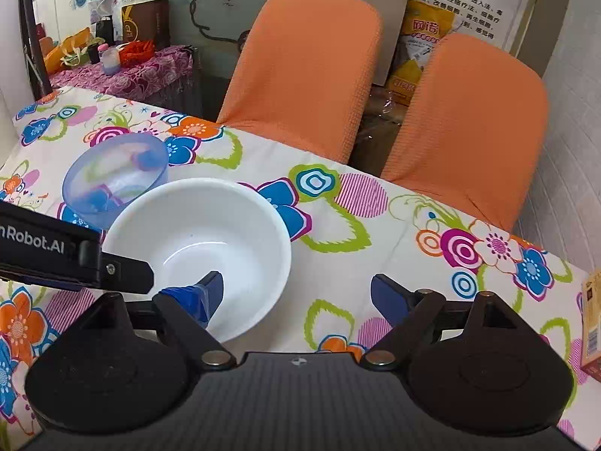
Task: Organize plates and bowls
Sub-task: 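Reach the left tool to the rim of the white bowl, then grasp the white bowl rim with the left tool and lift it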
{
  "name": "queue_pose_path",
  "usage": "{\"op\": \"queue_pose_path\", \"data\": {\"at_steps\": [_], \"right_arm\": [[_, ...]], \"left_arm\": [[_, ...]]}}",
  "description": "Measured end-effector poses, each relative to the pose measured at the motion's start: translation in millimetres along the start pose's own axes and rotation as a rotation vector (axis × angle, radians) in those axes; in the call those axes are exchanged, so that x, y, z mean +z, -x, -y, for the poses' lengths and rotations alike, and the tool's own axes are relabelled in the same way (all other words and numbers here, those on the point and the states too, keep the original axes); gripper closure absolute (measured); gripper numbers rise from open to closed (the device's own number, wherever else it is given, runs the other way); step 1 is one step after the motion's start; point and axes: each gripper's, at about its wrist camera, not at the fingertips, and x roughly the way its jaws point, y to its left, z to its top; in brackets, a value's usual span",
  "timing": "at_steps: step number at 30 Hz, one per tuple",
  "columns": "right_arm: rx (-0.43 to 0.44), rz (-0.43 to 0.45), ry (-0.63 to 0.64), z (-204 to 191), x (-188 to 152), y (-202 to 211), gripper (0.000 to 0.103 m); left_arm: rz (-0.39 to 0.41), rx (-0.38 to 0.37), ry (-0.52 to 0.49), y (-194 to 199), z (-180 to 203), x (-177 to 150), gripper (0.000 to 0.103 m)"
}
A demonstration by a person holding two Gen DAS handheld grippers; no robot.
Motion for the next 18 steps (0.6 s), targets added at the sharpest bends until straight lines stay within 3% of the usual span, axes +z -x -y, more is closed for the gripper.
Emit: {"op": "queue_pose_path", "data": {"at_steps": [2, 6, 9, 16, 18], "right_arm": [[0.015, -0.014, 0.018, -3.1, -0.3, -6.8, 0.032], [0.059, -0.025, 0.037, -9.5, 0.7, -12.3, 0.033], [0.085, -0.026, 0.055, -18.0, 0.1, -10.3, 0.034], [0.097, -0.063, 0.039, -20.0, -4.1, -4.8, 0.034], [0.148, -0.065, 0.026, -22.6, -6.2, 0.5, 0.034]], "left_arm": [[0.009, 0.007, -0.024, -2.3, 5.3, 0.3, 0.048], [-0.003, -0.01, -0.061, -8.8, 10.7, 3.8, 0.071], [-0.006, -0.017, -0.082, -10.1, 12.5, 4.7, 0.078], [-0.018, -0.048, -0.099, -6.5, 11.2, 4.4, 0.078], [-0.056, -0.107, -0.103, -4.7, 14.1, 1.0, 0.078]]}}
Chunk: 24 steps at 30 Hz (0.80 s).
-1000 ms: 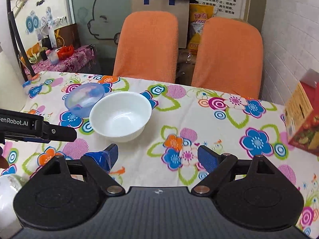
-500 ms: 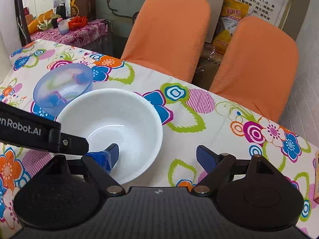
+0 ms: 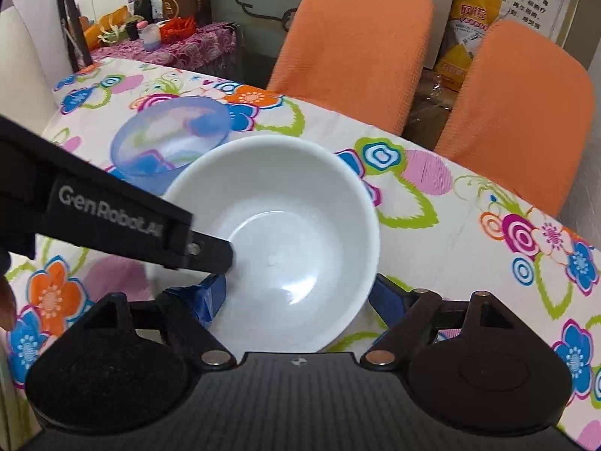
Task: Organize plates and bowls
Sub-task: 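Grasp the white bowl rim with the left tool and lift it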
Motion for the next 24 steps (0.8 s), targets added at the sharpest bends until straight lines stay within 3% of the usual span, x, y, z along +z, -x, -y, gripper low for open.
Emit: {"op": "queue_pose_path", "data": {"at_steps": [3, 9, 15, 21, 24], "right_arm": [[-0.02, 0.006, 0.028, -12.0, -0.5, 9.2, 0.033], [-0.061, -0.015, -0.001, -5.4, -3.8, 11.8, 0.032], [-0.062, 0.024, -0.126, 20.2, -11.7, 16.9, 0.032], [-0.074, 0.033, -0.059, 8.5, -15.3, 12.9, 0.035], [0.017, 0.004, -0.047, 0.0, -14.9, 9.8, 0.036]], "left_arm": [[0.007, 0.013, -0.046, 4.4, 9.7, -7.5, 0.078], [0.017, 0.009, -0.025, 7.4, 2.2, -7.6, 0.078], [0.016, 0.005, -0.026, 2.3, 3.1, -5.2, 0.077], [0.018, 0.031, -0.023, -5.5, 1.9, -4.9, 0.081], [-0.045, -0.049, 0.002, -9.8, -0.3, -1.7, 0.08]]}}
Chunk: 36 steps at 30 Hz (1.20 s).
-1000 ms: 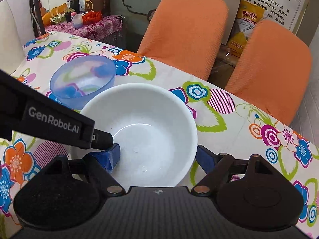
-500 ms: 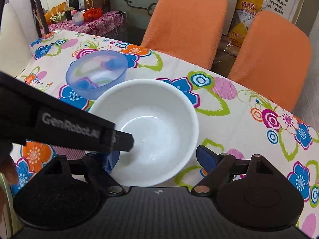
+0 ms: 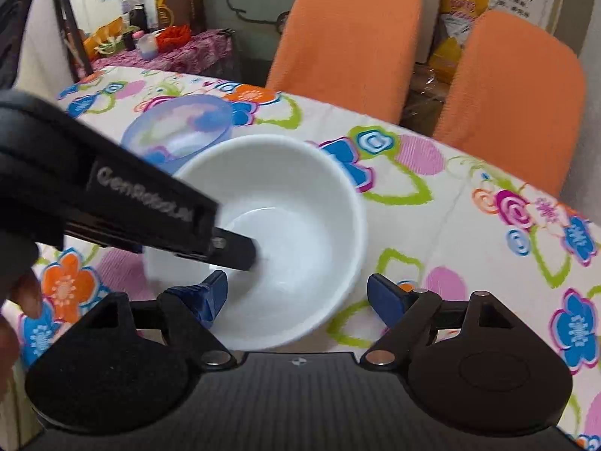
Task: Organize plates and bowls
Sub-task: 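Grasp the white bowl rim with the left tool and lift it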
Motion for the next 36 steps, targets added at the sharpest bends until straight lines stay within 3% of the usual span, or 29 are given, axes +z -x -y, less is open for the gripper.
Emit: {"op": "queue_pose_path", "data": {"at_steps": [3, 9, 14, 18, 24, 29, 36], "right_arm": [[-0.004, 0.005, 0.033, -9.4, 4.4, 4.5, 0.037], [0.058, -0.069, -0.074, 3.8, 3.7, 6.9, 0.036], [-0.098, -0.004, -0.018, 5.5, -3.5, 20.2, 0.035], [-0.147, 0.05, 0.041, 0.4, -12.1, 24.8, 0.036], [-0.069, 0.089, 0.003, 6.5, -17.2, 17.8, 0.039], [0.027, 0.071, -0.018, -0.9, -17.4, 12.9, 0.062], [0.088, 0.033, -0.057, -7.6, -17.8, 22.7, 0.062]], "left_arm": [[-0.016, -0.002, -0.035, -1.4, 5.4, -2.2, 0.08], [-0.034, 0.003, -0.055, 2.0, 5.3, -5.1, 0.08], [0.031, 0.031, -0.094, 15.0, 3.3, -7.7, 0.079], [0.029, 0.042, -0.12, 13.8, -0.4, -12.6, 0.079], [0.038, 0.051, -0.129, 11.8, 0.3, -12.5, 0.079], [0.041, 0.073, -0.142, 8.4, 5.5, -10.1, 0.08], [0.009, 0.061, -0.126, 13.0, 5.0, -10.6, 0.079]]}}
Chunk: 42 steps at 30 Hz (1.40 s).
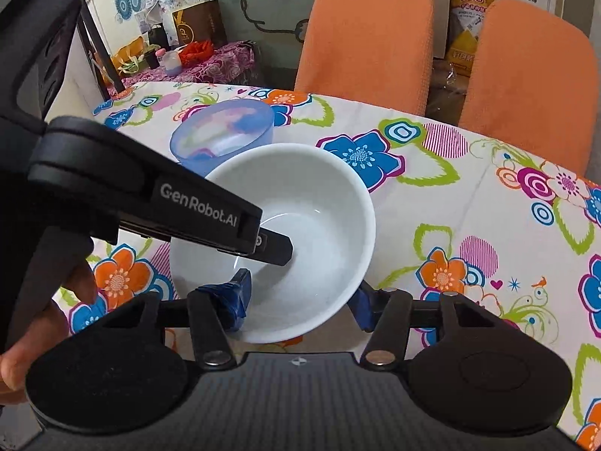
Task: Organize plates and bowls
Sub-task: 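Grasp the white bowl rim with the left tool and lift it, then lower the white bowl into the steel bowl and open the left tool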
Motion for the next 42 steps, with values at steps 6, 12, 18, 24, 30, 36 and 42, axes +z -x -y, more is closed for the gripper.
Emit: {"op": "queue_pose_path", "data": {"at_steps": [6, 12, 18, 24, 30, 36, 42], "right_arm": [[-0.012, -0.027, -0.013, -9.9, -9.2, 23.1, 0.062], [-0.022, -0.014, -0.029, -28.3, -34.2, 73.4, 0.059], [-0.079, -0.019, -0.033, -52.5, -82.2, 123.5, 0.058], [-0.129, -0.038, -0.059, -67.3, -134.9, 152.3, 0.057], [-0.114, -0.069, -0.101, -67.1, -166.8, 151.0, 0.057], [-0.146, -0.025, -0.115, -57.7, -177.6, 166.6, 0.059], [-0.173, 0.109, -0.214, -39.8, -192.1, 197.0, 0.058]], "left_arm": [[0.009, -0.032, -0.012, 31.0, 13.4, -18.0, 0.079], [0.008, -0.067, -0.024, 72.9, 30.4, -57.0, 0.079], [-0.018, -0.117, -0.054, 100.9, 47.0, -121.2, 0.079], [-0.053, -0.122, -0.12, 105.8, 61.3, -182.1, 0.079], [-0.084, -0.096, -0.155, 93.1, 61.8, -212.0, 0.078], [-0.06, -0.105, -0.19, 98.9, 64.3, -209.3, 0.057], [0.07, -0.095, -0.273, 128.6, 66.9, -210.5, 0.048]]}}
